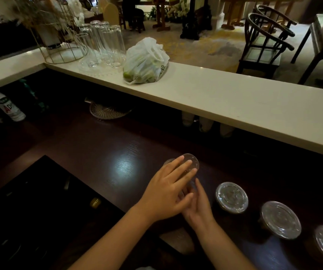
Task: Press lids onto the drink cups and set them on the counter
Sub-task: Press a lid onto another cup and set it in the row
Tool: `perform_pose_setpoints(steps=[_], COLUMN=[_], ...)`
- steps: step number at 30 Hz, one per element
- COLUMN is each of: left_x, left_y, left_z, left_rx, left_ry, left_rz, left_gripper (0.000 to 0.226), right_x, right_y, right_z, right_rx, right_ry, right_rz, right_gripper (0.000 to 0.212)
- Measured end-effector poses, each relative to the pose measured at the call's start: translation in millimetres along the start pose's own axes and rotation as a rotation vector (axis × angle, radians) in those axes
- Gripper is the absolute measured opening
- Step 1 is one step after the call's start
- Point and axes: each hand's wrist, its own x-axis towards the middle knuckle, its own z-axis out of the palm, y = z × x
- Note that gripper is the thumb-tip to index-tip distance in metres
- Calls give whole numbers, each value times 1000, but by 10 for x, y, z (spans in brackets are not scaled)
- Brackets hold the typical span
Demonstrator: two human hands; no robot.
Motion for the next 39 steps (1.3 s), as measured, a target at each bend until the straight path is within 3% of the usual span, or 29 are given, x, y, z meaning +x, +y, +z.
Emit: perform_pose_setpoints(steps=[5,9,13,17,22,28,39], left_x=[-13,-40,3,150,239,220,-16], left_y=[-25,-40,-18,0,-92,-174,-170], left_z=[-7,67,260,391,547,780,1002], left_rx=[-30,-288,-883,-1417,-1764,-1896,-1968], left_ry=[29,81,137,7,-142,-177,-154], left_rz=[-1,-188,-582,-1019,-1262,-1402,-1488], left_gripper=[58,60,49,40,53,62,57], right_x=[120,95,81,118,221,333,200], right_y=[-51,-315,-577,-728,-732,-672,-605], right_z=[-13,77,179,143,2,-247,-557], right_rx=[-93,-265,-792,-1308,-1902,-2251,-2285], right_ry=[47,130,327,408,194,-12,-171], right_rz=[-55,-314,-706,-993,-1346,-1420,-1334], right_gripper=[39,14,11,14,20,20,14])
